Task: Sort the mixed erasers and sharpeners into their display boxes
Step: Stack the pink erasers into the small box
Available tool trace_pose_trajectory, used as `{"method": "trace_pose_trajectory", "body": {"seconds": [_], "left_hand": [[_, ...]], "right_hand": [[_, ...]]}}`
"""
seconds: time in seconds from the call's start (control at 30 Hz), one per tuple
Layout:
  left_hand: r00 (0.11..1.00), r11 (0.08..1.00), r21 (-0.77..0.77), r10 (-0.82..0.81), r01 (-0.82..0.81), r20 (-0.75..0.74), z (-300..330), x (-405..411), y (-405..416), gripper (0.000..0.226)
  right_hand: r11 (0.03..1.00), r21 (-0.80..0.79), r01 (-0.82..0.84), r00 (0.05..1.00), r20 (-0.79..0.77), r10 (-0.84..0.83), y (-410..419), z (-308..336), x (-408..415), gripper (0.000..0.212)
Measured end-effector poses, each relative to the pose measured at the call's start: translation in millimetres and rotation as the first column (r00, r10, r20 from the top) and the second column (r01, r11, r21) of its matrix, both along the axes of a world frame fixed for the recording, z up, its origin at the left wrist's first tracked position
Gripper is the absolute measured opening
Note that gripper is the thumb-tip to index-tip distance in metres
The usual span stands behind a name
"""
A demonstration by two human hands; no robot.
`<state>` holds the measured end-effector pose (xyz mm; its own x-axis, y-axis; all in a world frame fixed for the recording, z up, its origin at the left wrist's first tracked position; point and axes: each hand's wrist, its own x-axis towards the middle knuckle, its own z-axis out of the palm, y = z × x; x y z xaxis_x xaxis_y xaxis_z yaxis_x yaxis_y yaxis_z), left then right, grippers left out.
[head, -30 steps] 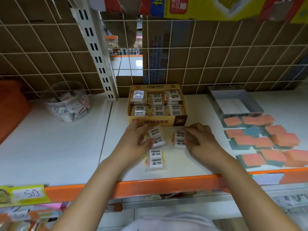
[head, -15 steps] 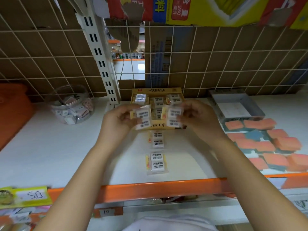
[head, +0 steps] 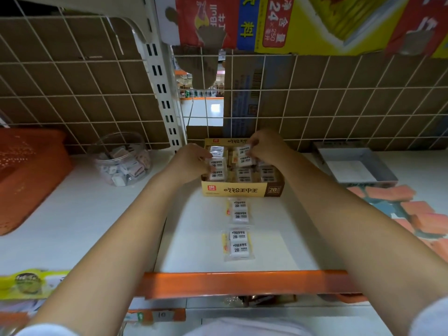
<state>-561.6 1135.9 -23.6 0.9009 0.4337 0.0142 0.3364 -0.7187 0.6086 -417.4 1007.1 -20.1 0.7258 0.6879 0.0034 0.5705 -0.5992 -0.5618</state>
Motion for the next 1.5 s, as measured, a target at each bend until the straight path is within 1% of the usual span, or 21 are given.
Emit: {"method": "trace_pose_trajectory", "body": {"seconds": [0.1,0.2,0.3,0.37,0.43,0.5,0.57,0.6,0.67,0.7,0.73,0.8,0.87,0.93,0.97,1.07,1.17,1.27,1.37,1.47,1.5], "left_hand": [[0.998,0.997,0.064,-0.035,0.038,-0.049,0,3,0,0.025],[0.996,0.993,0.104,-0.056,0.063,-0.071,-3,3,2,0.027],[0.998,0.993,0.105,-0.051,0.054,-0.033,-6,1,3,0.035],[0.999,0.991,0.124,-0.044,0.047,-0.029,-7,0,2,0.028],[0.997,0.984,0.164,-0.062,0.068,-0.041,-6,-2,0,0.027],[0.997,0.977,0.199,-0.068,0.071,-0.024,-4,-6,-5,0.029],[0.997,0.98,0.196,-0.043,0.031,0.056,-4,-15,-10,0.033],[0.993,0.982,0.187,-0.033,0.011,0.117,-4,-22,-14,0.034],[0.974,0.988,0.154,-0.025,-0.01,0.223,-7,-39,-23,0.03],[0.967,0.991,0.135,-0.025,-0.01,0.252,-11,-48,-29,0.026],[0.964,0.992,0.124,-0.032,0.0,0.263,-16,-58,-34,0.022],[0.971,0.993,0.11,-0.066,0.041,0.228,-29,-74,-46,0.019],[0.981,0.992,0.074,-0.112,0.101,0.16,-45,-85,-56,0.032],[0.987,0.991,0.052,-0.127,0.122,0.094,-57,-90,-65,0.036],[0.989,0.99,0.056,-0.131,0.128,0.067,-61,-90,-69,0.04],[0.985,0.977,0.129,-0.174,0.172,0.009,-67,-90,-78,0.069],[0.982,0.97,0.158,-0.189,0.186,0.002,-68,-89,-79,0.079],[0.984,0.977,0.127,-0.175,0.172,0.018,-68,-89,-79,0.072],[0.988,0.986,0.069,-0.155,0.153,0.026,-65,-90,-79,0.06],[0.994,0.994,-0.042,-0.099,0.102,0.054,-60,-93,-81,0.027],[0.995,0.992,-0.097,-0.068,0.075,0.074,-59,-95,-82,0.022]], "right_hand": [[0.996,-0.087,-0.03,0.998,0.053,0.034,3,-1,2,0.021],[0.99,-0.129,-0.05,0.992,0.108,0.064,3,-5,4,0.019],[0.99,-0.123,-0.064,0.962,0.254,0.094,-1,-10,3,0.023],[0.984,-0.164,-0.068,0.923,0.364,0.124,-4,-16,2,0.026],[0.978,-0.2,-0.062,0.898,0.417,0.142,-6,-21,2,0.031],[0.981,-0.19,-0.041,0.876,0.465,0.127,-7,-21,-1,0.033],[0.995,-0.093,-0.041,0.87,0.486,0.082,-14,-18,-11,0.032],[0.998,-0.005,-0.062,0.883,0.466,0.057,-21,-16,-20,0.03],[0.974,0.185,-0.127,0.934,0.353,0.054,-39,-14,-43,0.025],[0.952,0.262,-0.158,0.954,0.29,0.079,-50,-13,-56,0.022],[0.939,0.294,-0.177,0.966,0.237,0.107,-60,-14,-68,0.019],[0.956,0.227,-0.189,0.976,0.149,0.157,-77,-20,-88,0.017],[0.969,0.141,-0.203,0.979,0.066,0.195,-85,-32,-98,0.021],[0.972,0.111,-0.205,0.979,0.024,0.204,-85,-43,-100,0.025],[0.973,0.104,-0.205,0.979,0.026,0.204,-83,-47,-101,0.027],[0.974,0.095,-0.204,0.977,0.081,0.196,-76,-59,-102,0.032],[0.981,0.048,-0.186,0.974,0.138,0.178,-72,-64,-102,0.037],[0.981,-0.066,-0.185,0.968,0.16,0.193,-71,-65,-100,0.044],[0.981,-0.08,-0.179,0.978,0.097,0.186,-73,-62,-100,0.039],[0.984,-0.051,-0.173,0.985,0.018,0.174,-80,-59,-100,0.031],[0.987,-0.019,-0.158,0.987,-0.025,0.157,-84,-59,-100,0.029]]}}
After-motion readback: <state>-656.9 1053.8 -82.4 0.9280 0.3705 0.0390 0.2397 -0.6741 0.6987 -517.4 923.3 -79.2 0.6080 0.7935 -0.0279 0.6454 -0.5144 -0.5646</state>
